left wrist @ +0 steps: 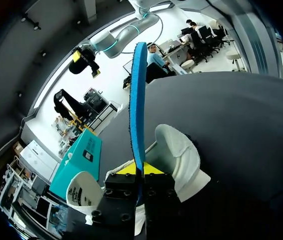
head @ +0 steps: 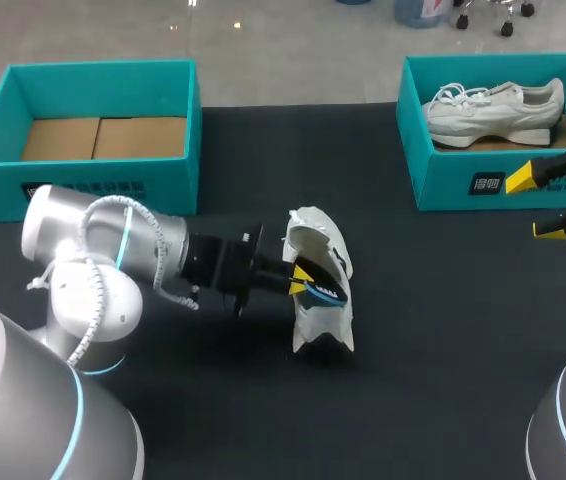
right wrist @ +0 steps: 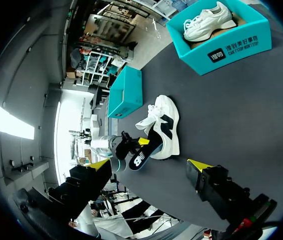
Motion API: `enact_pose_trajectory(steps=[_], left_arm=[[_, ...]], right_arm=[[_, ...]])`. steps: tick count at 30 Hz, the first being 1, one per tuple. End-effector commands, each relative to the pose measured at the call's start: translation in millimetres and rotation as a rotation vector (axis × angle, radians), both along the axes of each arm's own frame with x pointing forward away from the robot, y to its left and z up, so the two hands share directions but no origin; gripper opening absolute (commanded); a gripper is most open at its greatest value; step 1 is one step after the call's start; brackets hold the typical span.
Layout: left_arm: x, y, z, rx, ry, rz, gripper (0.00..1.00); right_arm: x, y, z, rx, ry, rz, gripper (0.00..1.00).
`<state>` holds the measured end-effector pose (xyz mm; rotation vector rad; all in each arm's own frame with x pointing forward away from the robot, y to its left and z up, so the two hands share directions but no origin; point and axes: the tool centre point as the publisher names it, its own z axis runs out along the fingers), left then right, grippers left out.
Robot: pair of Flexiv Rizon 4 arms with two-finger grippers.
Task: Take the shoe out of the shoebox, open the shoe tongue, remove and reinsert the insole, then place the shoe into the shoebox
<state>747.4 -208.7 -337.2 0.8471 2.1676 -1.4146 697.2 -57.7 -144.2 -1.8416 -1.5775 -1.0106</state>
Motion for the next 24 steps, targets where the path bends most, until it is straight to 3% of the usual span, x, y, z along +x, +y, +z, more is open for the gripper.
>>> enact_pose_trajectory(steps=[1, 12, 14, 15, 22, 24], left_arm=[[4.8, -2.1, -3.8, 0.015, 0.001, 0.003, 0.0], [9.3, -5.5, -13.2, 0.027, 0.014, 0.033, 0.0], [5.2, -3.3, -10.2, 0.024, 0.016, 0.032, 0.38], [3.1, -1.9, -8.4, 0.02, 0.014, 0.031, 0.42], [-11.8, 1.5, 2.4, -0.012, 0.009, 0.022, 0.37], [-14.0, 0.4, 1.9, -0.013, 0.008, 0.018, 0.31]], right_arm=[[-0.4, 0.3, -0.6, -0.002, 0.001, -0.002, 1.0], [-0.4, 0.3, -0.6, -0.002, 0.001, -0.002, 1.0], [-0.4, 0.3, -0.6, -0.002, 0.001, -0.002, 1.0], [-0.4, 0.3, -0.6, -0.002, 0.001, -0.002, 1.0], [-0.4, 0.3, -0.6, -0.002, 0.001, -0.002, 1.0], [-0.4, 0.3, -0.6, -0.002, 0.001, -0.002, 1.0]])
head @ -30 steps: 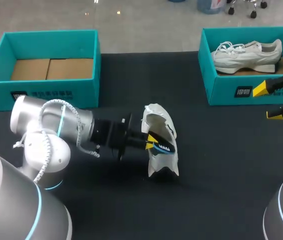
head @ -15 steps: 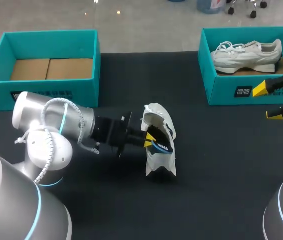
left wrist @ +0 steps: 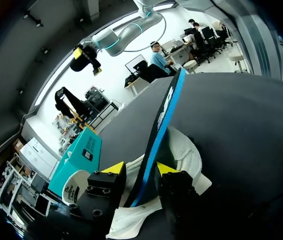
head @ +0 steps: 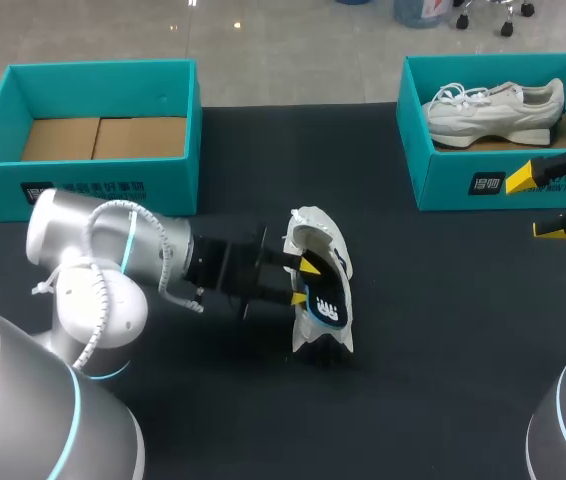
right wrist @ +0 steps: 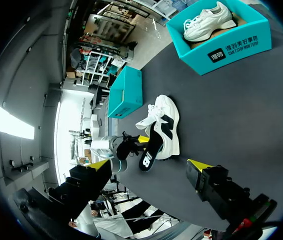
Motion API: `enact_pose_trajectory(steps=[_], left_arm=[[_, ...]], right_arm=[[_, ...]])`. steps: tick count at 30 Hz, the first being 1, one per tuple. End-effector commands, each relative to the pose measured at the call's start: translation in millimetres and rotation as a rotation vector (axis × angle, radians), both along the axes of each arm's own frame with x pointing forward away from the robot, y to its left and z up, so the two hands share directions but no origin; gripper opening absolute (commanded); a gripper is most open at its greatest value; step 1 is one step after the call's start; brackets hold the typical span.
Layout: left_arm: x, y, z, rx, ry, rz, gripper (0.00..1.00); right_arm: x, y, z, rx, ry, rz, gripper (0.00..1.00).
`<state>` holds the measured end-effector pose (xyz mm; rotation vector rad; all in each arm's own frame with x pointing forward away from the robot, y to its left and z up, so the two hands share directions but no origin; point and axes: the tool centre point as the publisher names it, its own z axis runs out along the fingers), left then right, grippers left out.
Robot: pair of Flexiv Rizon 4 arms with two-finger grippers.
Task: Take the shoe out of the shoebox, open the shoe tongue, remove and reinsert the insole, then place the shoe into the shoebox
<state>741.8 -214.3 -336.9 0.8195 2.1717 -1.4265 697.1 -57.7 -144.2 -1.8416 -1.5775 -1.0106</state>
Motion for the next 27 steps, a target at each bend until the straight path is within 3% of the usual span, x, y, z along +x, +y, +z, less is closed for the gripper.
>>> enact_pose_trajectory(steps=[1, 4, 6, 27], left_arm=[[-8.5, 4.9, 0.3, -0.004, -0.005, 0.002, 0.25], [-7.1, 2.2, -3.4, -0.001, -0.001, 0.001, 0.15], [-6.4, 0.8, -4.6, 0.001, 0.001, -0.001, 0.0], [28.0, -5.5, -20.0, 0.05, -0.042, 0.044, 0.0]], right_arm=[[-0.4, 0.3, -0.6, -0.002, 0.001, -0.002, 1.0], [-0.4, 0.3, -0.6, -0.002, 0.001, -0.002, 1.0], [-0.4, 0.3, -0.6, -0.002, 0.001, -0.002, 1.0], [-0.4, 0.3, -0.6, -0.002, 0.001, -0.002, 1.0]])
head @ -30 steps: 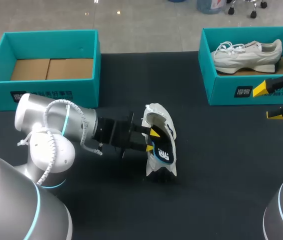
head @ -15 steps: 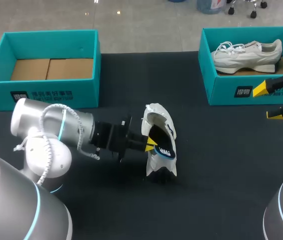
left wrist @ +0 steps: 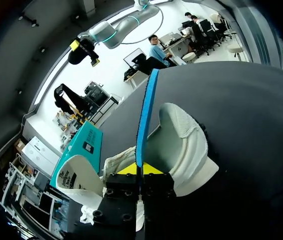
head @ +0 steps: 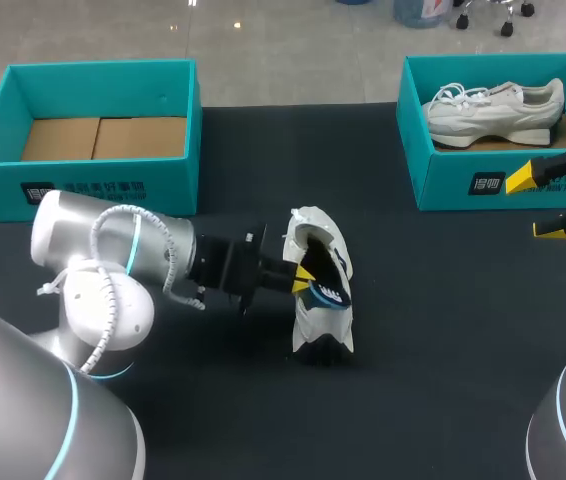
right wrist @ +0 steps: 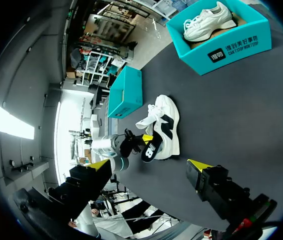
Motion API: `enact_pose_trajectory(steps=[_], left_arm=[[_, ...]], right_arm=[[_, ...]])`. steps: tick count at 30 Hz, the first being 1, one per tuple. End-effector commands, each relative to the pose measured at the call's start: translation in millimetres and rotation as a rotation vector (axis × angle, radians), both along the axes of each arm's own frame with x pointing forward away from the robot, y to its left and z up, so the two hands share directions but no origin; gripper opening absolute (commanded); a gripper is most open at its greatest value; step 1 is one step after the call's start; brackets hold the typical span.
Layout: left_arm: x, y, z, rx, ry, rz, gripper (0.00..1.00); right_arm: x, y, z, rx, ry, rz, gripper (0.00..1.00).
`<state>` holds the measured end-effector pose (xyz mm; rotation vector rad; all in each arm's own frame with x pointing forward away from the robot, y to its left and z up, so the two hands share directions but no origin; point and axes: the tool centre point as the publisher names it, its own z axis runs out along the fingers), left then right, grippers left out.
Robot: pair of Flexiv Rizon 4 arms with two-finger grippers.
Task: Take the shoe out of the shoebox, open the shoe tongue, remove and reinsert the insole, then place the shoe into the shoebox
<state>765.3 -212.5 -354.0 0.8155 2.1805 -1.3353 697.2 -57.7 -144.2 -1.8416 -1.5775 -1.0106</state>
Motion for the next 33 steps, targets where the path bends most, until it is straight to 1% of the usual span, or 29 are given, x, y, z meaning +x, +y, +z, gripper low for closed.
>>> enact_pose_trajectory(steps=[1, 4, 5, 6, 8, 9, 14, 19, 21, 22, 23, 25, 33], left_arm=[[5.0, -7.1, -3.5, 0.005, 0.003, 0.014, 0.0], [3.8, -5.1, -4.8, 0.004, 0.008, 0.024, 0.0], [0.7, -3.6, -2.5, 0.0, 0.01, 0.026, 0.22], [-2.4, -2.3, -0.3, -0.005, 0.009, 0.025, 0.38], [-8.6, 0.3, 5.1, -0.021, 0.006, 0.022, 0.44], [-10.7, 1.3, 7.0, -0.025, 0.006, 0.02, 0.45], [-20.7, 0.9, 11.0, -0.037, 0.002, 0.003, 0.4], [-24.0, -6.0, 6.9, -0.035, 0.01, -0.012, 0.38], [-23.0, -9.6, 4.7, -0.028, 0.005, -0.013, 0.34], [-22.0, -11.3, 4.5, -0.028, 0.003, -0.01, 0.31], [-20.8, -12.6, 4.4, -0.031, 0.002, -0.007, 0.22], [-17.2, -14.4, 3.5, -0.031, -0.003, 0.002, 0.0], [-5.3, -15.2, 0.7, -0.02, -0.029, 0.02, 0.0]], right_arm=[[-0.4, 0.4, -0.6, -0.002, 0.001, -0.002, 1.0], [-0.4, 0.4, -0.6, -0.002, 0.001, -0.002, 1.0], [-0.4, 0.4, -0.6, -0.002, 0.001, -0.002, 1.0], [-0.4, 0.4, -0.6, -0.002, 0.001, -0.002, 1.0], [-0.4, 0.4, -0.6, -0.002, 0.001, -0.002, 1.0], [-0.4, 0.4, -0.6, -0.002, 0.001, -0.002, 1.0], [-0.4, 0.4, -0.6, -0.002, 0.001, -0.002, 1.0], [-0.4, 0.4, -0.6, -0.002, 0.001, -0.002, 1.0], [-0.4, 0.4, -0.6, -0.002, 0.001, -0.002, 1.0], [-0.4, 0.4, -0.6, -0.002, 0.001, -0.002, 1.0], [-0.4, 0.4, -0.6, -0.002, 0.001, -0.002, 1.0], [-0.4, 0.4, -0.6, -0.002, 0.001, -0.002, 1.0], [-0.4, 0.4, -0.6, -0.002, 0.001, -0.002, 1.0]])
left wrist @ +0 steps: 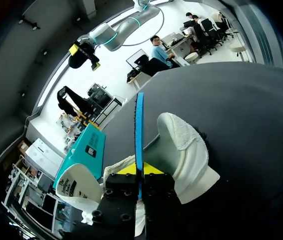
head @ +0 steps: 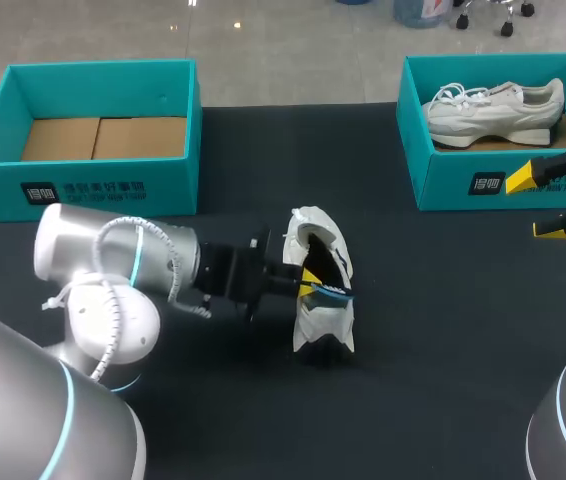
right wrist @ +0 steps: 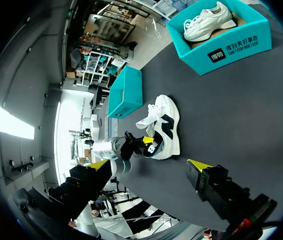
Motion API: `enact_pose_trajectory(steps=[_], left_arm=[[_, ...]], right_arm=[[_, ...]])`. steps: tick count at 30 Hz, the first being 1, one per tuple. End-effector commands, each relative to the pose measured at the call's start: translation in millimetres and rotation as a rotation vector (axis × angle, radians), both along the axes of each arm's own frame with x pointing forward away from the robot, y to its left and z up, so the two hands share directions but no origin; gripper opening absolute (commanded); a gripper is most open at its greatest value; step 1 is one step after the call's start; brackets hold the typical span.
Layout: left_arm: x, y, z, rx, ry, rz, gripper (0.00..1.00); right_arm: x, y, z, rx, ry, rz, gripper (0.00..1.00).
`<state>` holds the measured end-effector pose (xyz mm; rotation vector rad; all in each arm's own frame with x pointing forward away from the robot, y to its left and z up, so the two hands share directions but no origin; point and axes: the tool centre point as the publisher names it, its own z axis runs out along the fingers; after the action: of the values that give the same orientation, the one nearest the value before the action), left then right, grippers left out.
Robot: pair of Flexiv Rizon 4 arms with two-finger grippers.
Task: Take the shoe out of the shoebox, open the shoe tongue, remove and reinsert the insole, then place the shoe into the shoebox
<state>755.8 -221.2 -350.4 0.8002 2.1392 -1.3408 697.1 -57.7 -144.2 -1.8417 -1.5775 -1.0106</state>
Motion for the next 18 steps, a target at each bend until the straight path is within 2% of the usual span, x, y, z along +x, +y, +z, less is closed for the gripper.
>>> enact_pose_trajectory(steps=[1, 11, 12, 13, 14, 15, 18], left_arm=[[5.3, -6.5, -3.3, 0.012, -0.008, 0.007, 0.0], [16.8, -5.3, -12.1, 0.032, -0.001, 0.028, 0.0], [15.3, -4.0, -10.5, 0.03, 0.0, 0.029, 0.06], [13.4, -2.7, -8.5, 0.028, 0.001, 0.03, 0.24], [11.3, -1.3, -6.0, 0.022, 0.001, 0.028, 0.35], [9.1, 0.0, -3.2, 0.016, -0.002, 0.027, 0.4], [2.1, 2.3, 4.9, 0.001, -0.013, 0.014, 0.35]], right_arm=[[-0.4, 0.4, -0.6, -0.002, 0.001, -0.002, 1.0], [-0.4, 0.4, -0.6, -0.002, 0.001, -0.002, 1.0], [-0.4, 0.4, -0.6, -0.002, 0.001, -0.002, 1.0], [-0.4, 0.4, -0.6, -0.002, 0.001, -0.002, 1.0], [-0.4, 0.4, -0.6, -0.002, 0.001, -0.002, 1.0], [-0.4, 0.4, -0.6, -0.002, 0.001, -0.002, 1.0], [-0.4, 0.4, -0.6, -0.002, 0.001, -0.002, 1.0]])
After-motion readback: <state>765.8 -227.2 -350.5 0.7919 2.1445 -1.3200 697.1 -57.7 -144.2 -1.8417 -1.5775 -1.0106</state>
